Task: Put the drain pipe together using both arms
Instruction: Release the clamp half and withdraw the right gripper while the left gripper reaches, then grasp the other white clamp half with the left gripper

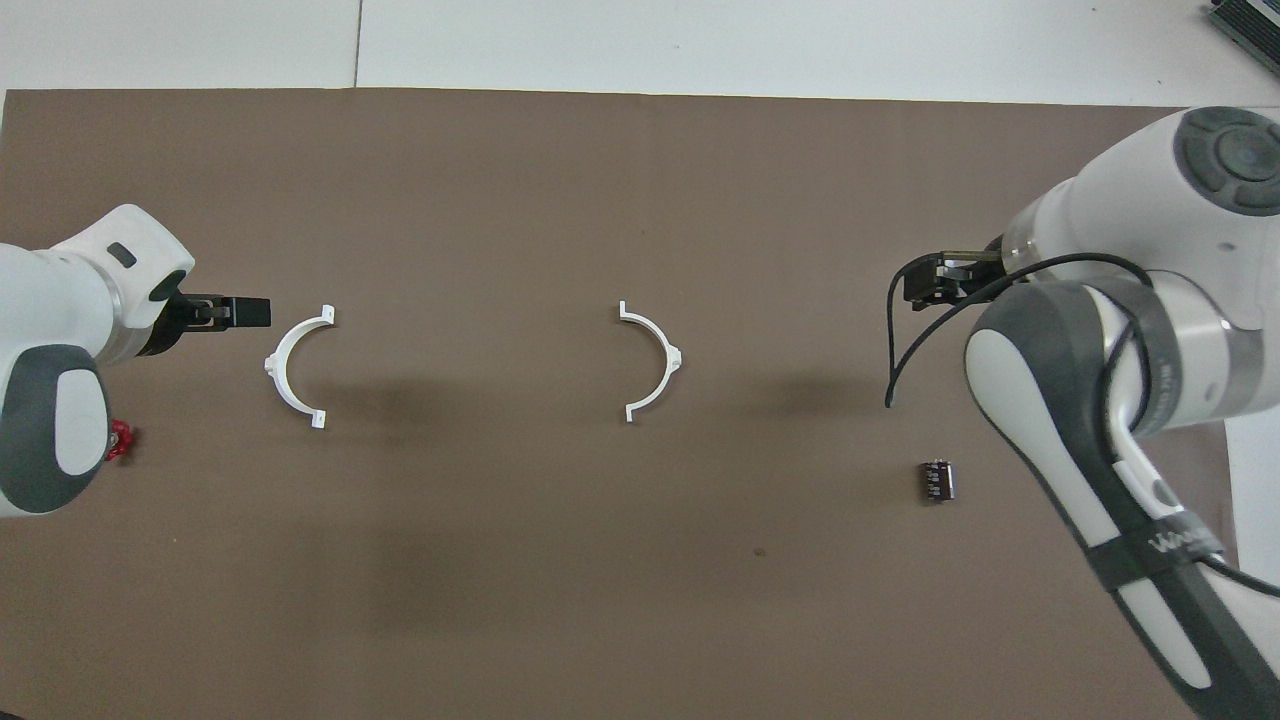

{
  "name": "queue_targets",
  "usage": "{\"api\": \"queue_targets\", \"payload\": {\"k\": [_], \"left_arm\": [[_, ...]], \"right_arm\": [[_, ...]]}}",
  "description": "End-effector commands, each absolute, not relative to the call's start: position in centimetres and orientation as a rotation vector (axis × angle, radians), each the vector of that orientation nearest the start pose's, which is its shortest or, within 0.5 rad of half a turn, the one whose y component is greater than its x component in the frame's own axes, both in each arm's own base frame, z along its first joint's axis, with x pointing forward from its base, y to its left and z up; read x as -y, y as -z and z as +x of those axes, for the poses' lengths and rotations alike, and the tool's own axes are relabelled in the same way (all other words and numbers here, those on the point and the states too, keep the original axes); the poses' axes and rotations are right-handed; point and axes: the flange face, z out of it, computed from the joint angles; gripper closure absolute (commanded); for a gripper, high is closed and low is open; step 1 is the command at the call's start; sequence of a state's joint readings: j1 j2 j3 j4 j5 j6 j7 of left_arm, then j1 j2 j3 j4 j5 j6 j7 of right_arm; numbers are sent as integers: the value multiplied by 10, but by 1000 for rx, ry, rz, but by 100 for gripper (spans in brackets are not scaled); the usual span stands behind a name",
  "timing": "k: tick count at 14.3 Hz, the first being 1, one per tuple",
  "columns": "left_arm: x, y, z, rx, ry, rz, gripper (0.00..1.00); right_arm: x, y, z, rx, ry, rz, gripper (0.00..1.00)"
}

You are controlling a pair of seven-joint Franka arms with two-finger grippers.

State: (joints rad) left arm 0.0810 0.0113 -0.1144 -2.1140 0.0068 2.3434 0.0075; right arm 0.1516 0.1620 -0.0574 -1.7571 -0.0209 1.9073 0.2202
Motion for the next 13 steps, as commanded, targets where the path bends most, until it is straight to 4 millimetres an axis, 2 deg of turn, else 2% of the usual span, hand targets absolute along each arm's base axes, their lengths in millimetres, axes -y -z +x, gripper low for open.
{"api": "queue_targets", "payload": {"k": [1, 3, 5, 8, 10, 12, 13], "left_arm": [[3, -401, 550, -49, 363, -3123, 0], [-3, -381, 543, -37, 361, -3122, 0], [-5, -366, 545, 36, 331, -3133, 0], [3, -334, 547, 316, 274, -3148, 0], [4, -324, 546, 489, 243, -3137, 0], [4, -324, 546, 512, 240, -3135, 0], [3, -321, 544, 514, 230, -3134, 0]], "right_arm": [[-4, -493, 589, -153, -34, -3162, 0], [26, -515, 579, -130, -27, -3161, 0], [41, -538, 570, -120, -23, -3158, 0], [46, -579, 563, -140, -33, -3160, 0], [52, -606, 561, -154, -7, -3176, 0], [53, -622, 557, -159, -31, -3176, 0], [52, -621, 554, -157, -63, -3171, 0]]}}
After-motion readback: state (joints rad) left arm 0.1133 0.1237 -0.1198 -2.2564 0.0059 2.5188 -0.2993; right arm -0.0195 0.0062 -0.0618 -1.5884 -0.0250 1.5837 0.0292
